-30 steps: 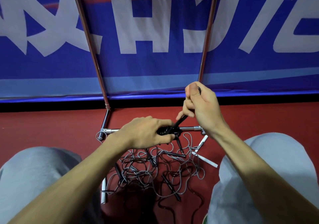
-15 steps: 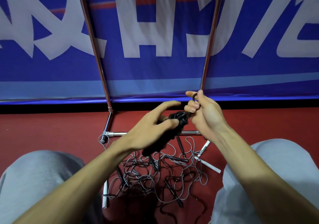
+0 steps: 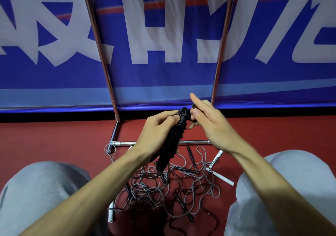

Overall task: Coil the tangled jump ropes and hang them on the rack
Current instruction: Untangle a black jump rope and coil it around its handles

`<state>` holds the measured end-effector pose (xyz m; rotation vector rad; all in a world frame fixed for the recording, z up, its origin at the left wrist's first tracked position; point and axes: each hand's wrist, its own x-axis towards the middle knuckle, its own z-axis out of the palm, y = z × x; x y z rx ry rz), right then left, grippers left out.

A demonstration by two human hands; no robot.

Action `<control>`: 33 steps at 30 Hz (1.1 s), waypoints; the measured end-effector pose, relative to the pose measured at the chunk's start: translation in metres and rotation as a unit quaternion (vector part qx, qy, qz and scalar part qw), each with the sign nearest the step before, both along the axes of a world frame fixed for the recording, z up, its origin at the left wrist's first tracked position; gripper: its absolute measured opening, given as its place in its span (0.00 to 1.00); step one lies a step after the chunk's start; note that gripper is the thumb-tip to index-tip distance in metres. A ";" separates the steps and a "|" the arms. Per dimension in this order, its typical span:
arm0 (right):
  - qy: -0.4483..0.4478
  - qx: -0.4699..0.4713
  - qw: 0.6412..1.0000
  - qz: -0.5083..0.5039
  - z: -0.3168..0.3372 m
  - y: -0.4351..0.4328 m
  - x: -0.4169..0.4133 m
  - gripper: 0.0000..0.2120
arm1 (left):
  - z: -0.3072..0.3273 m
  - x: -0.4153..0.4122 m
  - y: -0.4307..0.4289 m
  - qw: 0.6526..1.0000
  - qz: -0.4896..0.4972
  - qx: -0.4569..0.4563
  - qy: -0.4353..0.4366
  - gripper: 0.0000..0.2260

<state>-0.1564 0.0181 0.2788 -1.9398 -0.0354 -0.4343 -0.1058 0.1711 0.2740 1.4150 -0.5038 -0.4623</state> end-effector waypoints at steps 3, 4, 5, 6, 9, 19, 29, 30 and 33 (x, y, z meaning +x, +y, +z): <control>-0.044 0.062 0.997 -0.022 0.003 -0.001 -0.001 0.20 | -0.002 0.003 0.001 0.999 -0.001 0.030 -0.018 0.09; -0.059 0.099 0.992 -0.043 0.004 -0.003 0.000 0.17 | -0.002 0.005 0.001 0.999 -0.003 0.041 -0.027 0.08; -0.070 0.116 0.988 -0.070 0.006 -0.004 -0.001 0.13 | -0.002 0.006 0.002 0.998 -0.004 0.051 -0.040 0.07; -0.078 0.112 0.986 -0.095 0.008 -0.004 -0.001 0.10 | -0.003 0.007 0.003 0.996 -0.004 0.062 -0.056 0.07; -0.083 0.115 0.982 -0.125 0.009 0.000 -0.003 0.08 | -0.004 0.008 0.004 0.987 0.000 0.108 -0.123 0.06; -0.105 -0.029 0.974 -0.201 -0.004 0.014 -0.001 0.11 | -0.001 0.002 0.007 0.841 0.068 0.343 -0.412 0.12; -0.149 -0.113 0.970 -0.156 -0.010 0.013 0.002 0.12 | -0.008 0.015 0.006 0.918 0.080 0.264 -0.284 0.13; -0.149 -0.140 0.969 -0.140 -0.011 0.012 0.002 0.13 | -0.010 0.018 0.006 0.927 0.087 0.245 -0.269 0.15; -0.138 -0.206 0.965 -0.089 -0.012 0.009 0.002 0.14 | -0.010 0.022 0.009 0.936 0.107 0.221 -0.252 0.17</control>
